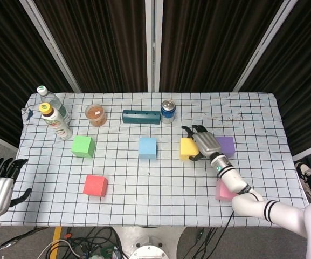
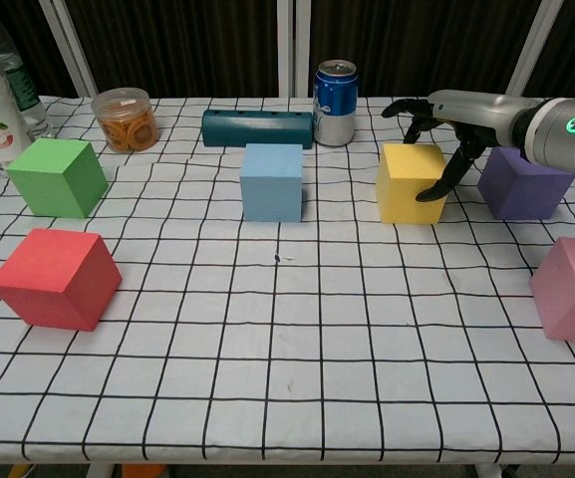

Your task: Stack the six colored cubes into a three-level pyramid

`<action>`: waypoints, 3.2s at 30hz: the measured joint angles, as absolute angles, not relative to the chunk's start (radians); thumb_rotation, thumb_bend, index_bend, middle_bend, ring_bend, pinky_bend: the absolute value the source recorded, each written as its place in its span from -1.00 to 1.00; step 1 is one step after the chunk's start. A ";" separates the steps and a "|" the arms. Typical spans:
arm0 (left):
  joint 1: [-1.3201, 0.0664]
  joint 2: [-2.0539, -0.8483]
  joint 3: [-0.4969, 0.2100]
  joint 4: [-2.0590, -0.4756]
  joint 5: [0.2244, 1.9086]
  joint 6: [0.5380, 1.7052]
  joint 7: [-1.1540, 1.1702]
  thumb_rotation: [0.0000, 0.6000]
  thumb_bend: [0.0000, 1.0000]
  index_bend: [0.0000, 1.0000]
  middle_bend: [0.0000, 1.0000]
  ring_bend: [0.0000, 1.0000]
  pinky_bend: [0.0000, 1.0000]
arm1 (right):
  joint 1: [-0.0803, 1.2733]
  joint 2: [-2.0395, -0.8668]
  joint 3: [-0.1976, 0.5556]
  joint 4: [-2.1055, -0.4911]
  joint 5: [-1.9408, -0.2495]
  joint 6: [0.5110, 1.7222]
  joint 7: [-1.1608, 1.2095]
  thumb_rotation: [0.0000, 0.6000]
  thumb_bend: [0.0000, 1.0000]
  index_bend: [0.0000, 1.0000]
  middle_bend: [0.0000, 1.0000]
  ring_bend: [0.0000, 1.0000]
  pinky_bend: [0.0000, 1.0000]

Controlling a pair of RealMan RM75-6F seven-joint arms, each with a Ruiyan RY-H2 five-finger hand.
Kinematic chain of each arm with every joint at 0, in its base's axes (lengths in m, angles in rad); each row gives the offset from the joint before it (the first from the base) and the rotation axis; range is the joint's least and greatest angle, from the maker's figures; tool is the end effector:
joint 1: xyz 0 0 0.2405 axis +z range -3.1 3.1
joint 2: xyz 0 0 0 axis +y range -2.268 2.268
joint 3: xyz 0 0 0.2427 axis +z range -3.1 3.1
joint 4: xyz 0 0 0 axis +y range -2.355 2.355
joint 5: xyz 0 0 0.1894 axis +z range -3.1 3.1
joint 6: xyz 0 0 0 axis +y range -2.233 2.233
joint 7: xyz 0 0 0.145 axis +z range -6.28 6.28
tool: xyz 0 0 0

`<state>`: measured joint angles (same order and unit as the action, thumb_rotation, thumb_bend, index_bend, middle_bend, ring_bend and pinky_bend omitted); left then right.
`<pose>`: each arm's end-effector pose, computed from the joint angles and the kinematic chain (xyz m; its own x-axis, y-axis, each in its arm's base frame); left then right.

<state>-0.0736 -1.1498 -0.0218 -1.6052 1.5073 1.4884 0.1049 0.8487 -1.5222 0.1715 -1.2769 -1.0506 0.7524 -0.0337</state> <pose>-0.2929 0.1706 0.1596 0.4700 0.0322 0.8821 0.8826 -0.0089 -0.4700 -0.1579 -0.3767 0.0093 0.3317 -0.3985 0.8551 -0.9321 -0.2781 0.2319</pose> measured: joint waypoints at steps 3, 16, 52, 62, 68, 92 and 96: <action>-0.076 -1.149 -0.023 -1.604 1.508 1.487 0.106 1.00 -0.58 -0.71 -0.71 -0.84 -0.90 | 0.846 -1.519 0.179 -1.292 -1.058 0.760 -0.028 1.00 -0.73 -0.97 -0.23 -0.96 -1.00; -0.073 -1.152 -0.022 -1.591 1.511 1.493 0.090 1.00 -0.58 -0.71 -0.71 -0.84 -0.90 | 0.914 -1.554 0.235 -1.321 -0.986 0.732 -0.109 1.00 -0.73 -0.97 -0.23 -0.96 -1.00; -0.063 -1.176 -0.017 -1.519 1.509 1.495 0.020 1.00 -0.58 -0.71 -0.71 -0.84 -0.90 | 1.042 -1.676 0.252 -1.267 -0.736 0.736 -0.322 1.00 -0.73 -0.97 -0.28 -0.96 -1.00; -0.063 -1.176 -0.016 -1.521 1.509 1.494 0.023 1.00 -0.58 -0.71 -0.71 -0.84 -0.90 | 1.047 -1.678 0.250 -1.266 -0.725 0.732 -0.324 1.00 -0.73 -0.97 -0.29 -0.96 -1.00; -0.061 -1.176 -0.016 -1.519 1.509 1.495 0.022 1.00 -0.58 -0.71 -0.71 -0.84 -0.90 | 1.051 -1.686 0.245 -1.258 -0.713 0.729 -0.329 1.00 -0.73 -0.97 -0.29 -0.96 -1.00; -0.058 -1.178 -0.014 -1.512 1.512 1.499 0.015 1.00 -0.58 -0.71 -0.71 -0.84 -0.90 | 1.053 -1.681 0.244 -1.281 -0.700 0.734 -0.331 1.00 -0.76 -1.00 -0.57 -1.00 -1.00; -0.057 -1.177 -0.013 -1.513 1.514 1.499 0.016 1.00 -0.58 -0.71 -0.71 -0.84 -0.90 | 1.043 -1.665 0.238 -1.308 -0.705 0.741 -0.329 1.00 -0.76 -1.00 -0.61 -1.00 -1.00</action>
<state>-0.0574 -1.1774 -0.0132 -1.5132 1.5142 1.4991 0.0161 1.0427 -1.6653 0.2378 -1.3079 -0.7053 0.7411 -0.3286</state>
